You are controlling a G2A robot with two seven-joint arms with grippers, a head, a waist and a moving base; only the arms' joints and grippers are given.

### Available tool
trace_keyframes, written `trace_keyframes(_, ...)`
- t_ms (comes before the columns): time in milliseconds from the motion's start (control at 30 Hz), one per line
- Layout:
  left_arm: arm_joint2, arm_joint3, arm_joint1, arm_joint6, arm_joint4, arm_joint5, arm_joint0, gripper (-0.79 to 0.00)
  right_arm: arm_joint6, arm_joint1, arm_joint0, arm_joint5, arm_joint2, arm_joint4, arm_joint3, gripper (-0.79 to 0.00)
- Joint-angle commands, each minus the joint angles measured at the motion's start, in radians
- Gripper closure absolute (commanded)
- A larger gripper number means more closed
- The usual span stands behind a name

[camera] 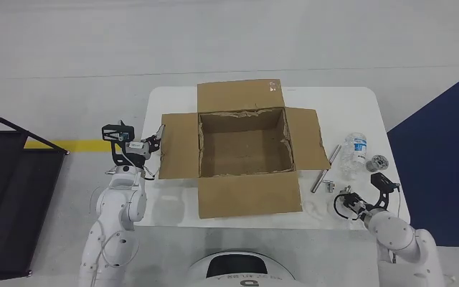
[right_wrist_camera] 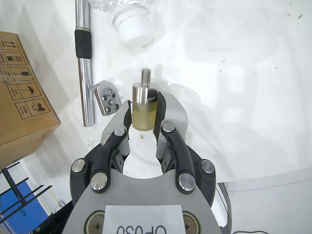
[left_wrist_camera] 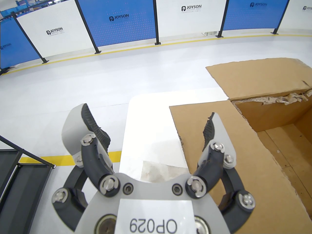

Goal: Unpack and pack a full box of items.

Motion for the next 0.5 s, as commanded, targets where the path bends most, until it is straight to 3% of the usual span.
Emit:
trace_keyframes(0, 0.0, 0.0, 0.0, 0.0, 0.0, 0.0, 0.0, -0.785, -0.005, 0.0, -0.006, 0.002, -0.001, 0.003, -0.009, -0.283)
trace_keyframes(467, 0.0, 0.0, 0.0, 0.0, 0.0, 0.0, 0.0, -0.785, -0.034, 0.003, -0.045, 0.006, -0.005, 0.022, -0.07, -0.305)
